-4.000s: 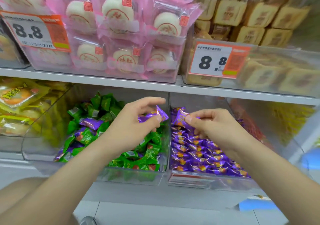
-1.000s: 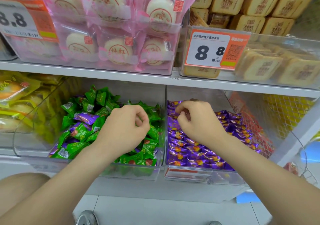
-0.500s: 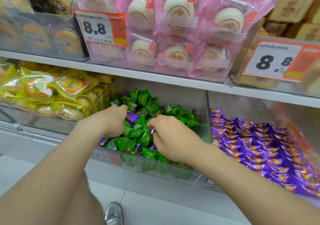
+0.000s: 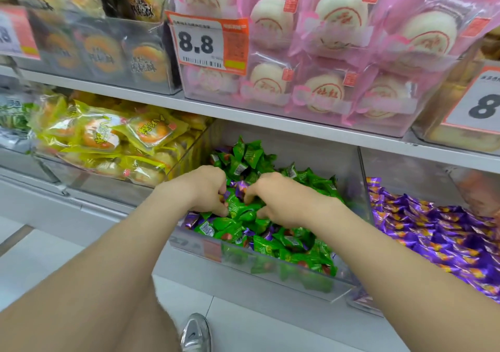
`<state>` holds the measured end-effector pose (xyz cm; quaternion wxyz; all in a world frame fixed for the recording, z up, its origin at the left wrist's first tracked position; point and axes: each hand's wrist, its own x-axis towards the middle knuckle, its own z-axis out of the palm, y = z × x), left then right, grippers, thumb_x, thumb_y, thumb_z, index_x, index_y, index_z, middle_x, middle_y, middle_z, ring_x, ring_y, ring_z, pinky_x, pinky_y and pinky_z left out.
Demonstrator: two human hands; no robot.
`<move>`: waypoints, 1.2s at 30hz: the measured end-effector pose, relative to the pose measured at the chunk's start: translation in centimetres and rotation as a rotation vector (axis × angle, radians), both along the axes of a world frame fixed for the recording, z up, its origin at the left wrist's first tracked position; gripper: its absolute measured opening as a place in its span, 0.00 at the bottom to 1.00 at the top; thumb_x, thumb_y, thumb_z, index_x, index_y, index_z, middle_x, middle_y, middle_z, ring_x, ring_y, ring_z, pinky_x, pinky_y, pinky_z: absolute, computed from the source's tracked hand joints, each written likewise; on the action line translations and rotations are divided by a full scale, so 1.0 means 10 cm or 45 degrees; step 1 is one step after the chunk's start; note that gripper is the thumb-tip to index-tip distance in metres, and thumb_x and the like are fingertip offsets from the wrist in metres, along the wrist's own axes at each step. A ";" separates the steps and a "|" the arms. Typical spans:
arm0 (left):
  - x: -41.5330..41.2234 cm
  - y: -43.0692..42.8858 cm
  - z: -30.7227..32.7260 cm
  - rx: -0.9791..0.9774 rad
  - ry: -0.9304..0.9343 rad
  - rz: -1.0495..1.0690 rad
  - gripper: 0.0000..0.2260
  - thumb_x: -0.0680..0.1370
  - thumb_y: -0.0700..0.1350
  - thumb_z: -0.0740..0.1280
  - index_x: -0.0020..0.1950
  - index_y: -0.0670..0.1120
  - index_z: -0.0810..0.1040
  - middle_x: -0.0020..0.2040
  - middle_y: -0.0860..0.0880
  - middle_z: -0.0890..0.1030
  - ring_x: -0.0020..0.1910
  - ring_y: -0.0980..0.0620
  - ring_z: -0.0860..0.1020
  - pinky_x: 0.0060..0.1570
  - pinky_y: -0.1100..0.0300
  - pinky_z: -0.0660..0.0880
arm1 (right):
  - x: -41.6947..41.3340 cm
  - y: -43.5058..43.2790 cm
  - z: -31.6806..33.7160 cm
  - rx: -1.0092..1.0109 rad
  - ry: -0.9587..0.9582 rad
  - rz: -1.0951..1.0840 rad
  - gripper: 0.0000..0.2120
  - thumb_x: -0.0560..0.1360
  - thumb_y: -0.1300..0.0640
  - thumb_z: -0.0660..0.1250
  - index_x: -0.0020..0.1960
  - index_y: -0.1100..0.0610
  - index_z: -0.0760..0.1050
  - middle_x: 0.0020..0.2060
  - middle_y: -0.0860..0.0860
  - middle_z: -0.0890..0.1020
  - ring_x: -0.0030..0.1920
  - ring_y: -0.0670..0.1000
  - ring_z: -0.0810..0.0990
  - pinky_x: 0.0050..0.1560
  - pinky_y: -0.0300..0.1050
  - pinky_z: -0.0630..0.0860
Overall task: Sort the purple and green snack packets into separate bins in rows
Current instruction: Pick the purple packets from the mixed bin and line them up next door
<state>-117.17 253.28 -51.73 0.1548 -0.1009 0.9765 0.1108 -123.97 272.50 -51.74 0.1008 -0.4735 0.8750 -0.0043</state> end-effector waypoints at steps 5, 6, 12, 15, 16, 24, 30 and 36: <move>0.00 0.07 -0.04 0.011 0.039 -0.091 0.37 0.74 0.64 0.76 0.77 0.47 0.72 0.70 0.44 0.73 0.70 0.44 0.72 0.68 0.53 0.72 | 0.05 0.18 0.23 0.033 0.152 -0.130 0.12 0.73 0.57 0.71 0.56 0.50 0.80 0.49 0.54 0.80 0.53 0.61 0.82 0.51 0.55 0.82; 0.01 0.08 -0.03 0.017 0.042 -0.095 0.35 0.74 0.63 0.76 0.75 0.47 0.73 0.69 0.46 0.74 0.68 0.45 0.73 0.66 0.54 0.73 | 0.08 0.21 0.29 0.014 0.159 -0.164 0.10 0.71 0.53 0.69 0.52 0.50 0.80 0.47 0.53 0.80 0.51 0.61 0.82 0.49 0.53 0.82; 0.02 0.11 0.00 0.046 0.056 -0.063 0.19 0.71 0.45 0.81 0.58 0.49 0.79 0.47 0.52 0.76 0.45 0.50 0.77 0.36 0.59 0.72 | 0.12 0.40 0.25 -0.246 0.258 -0.409 0.15 0.72 0.41 0.69 0.35 0.50 0.71 0.37 0.49 0.78 0.47 0.58 0.80 0.43 0.48 0.74; 0.01 0.13 0.01 0.089 0.057 -0.039 0.16 0.70 0.44 0.80 0.54 0.49 0.79 0.49 0.49 0.79 0.46 0.49 0.79 0.37 0.57 0.76 | 0.12 0.48 0.21 -0.426 0.145 -0.397 0.13 0.72 0.47 0.72 0.36 0.49 0.69 0.33 0.45 0.79 0.43 0.54 0.78 0.48 0.51 0.78; 0.02 0.15 0.04 0.116 0.084 -0.034 0.15 0.71 0.46 0.79 0.54 0.49 0.79 0.50 0.49 0.80 0.47 0.49 0.80 0.41 0.54 0.80 | 0.12 0.50 0.21 -0.501 0.063 -0.374 0.12 0.72 0.48 0.74 0.39 0.48 0.70 0.32 0.45 0.79 0.41 0.51 0.77 0.51 0.51 0.77; 0.18 0.38 0.22 0.760 0.469 0.074 0.13 0.80 0.50 0.61 0.49 0.45 0.82 0.39 0.45 0.83 0.39 0.49 0.83 0.45 0.45 0.84 | 0.25 0.66 0.32 -0.855 -0.269 -0.439 0.04 0.77 0.47 0.76 0.50 0.46 0.83 0.34 0.47 0.84 0.33 0.44 0.81 0.44 0.45 0.79; 0.25 0.77 0.34 1.210 0.550 0.035 0.05 0.83 0.48 0.69 0.55 0.50 0.84 0.47 0.44 0.85 0.41 0.53 0.82 0.40 0.58 0.80 | 0.31 0.88 0.34 -1.064 -0.392 -0.473 0.05 0.80 0.54 0.70 0.52 0.44 0.78 0.41 0.48 0.86 0.41 0.49 0.87 0.49 0.60 0.83; 0.28 1.12 0.35 1.235 0.705 -0.060 0.02 0.80 0.47 0.75 0.51 0.51 0.84 0.44 0.43 0.86 0.43 0.40 0.84 0.39 0.46 0.80 | 0.39 1.27 0.41 -1.123 -0.489 -0.575 0.09 0.76 0.49 0.76 0.56 0.47 0.85 0.43 0.45 0.88 0.45 0.49 0.87 0.54 0.55 0.84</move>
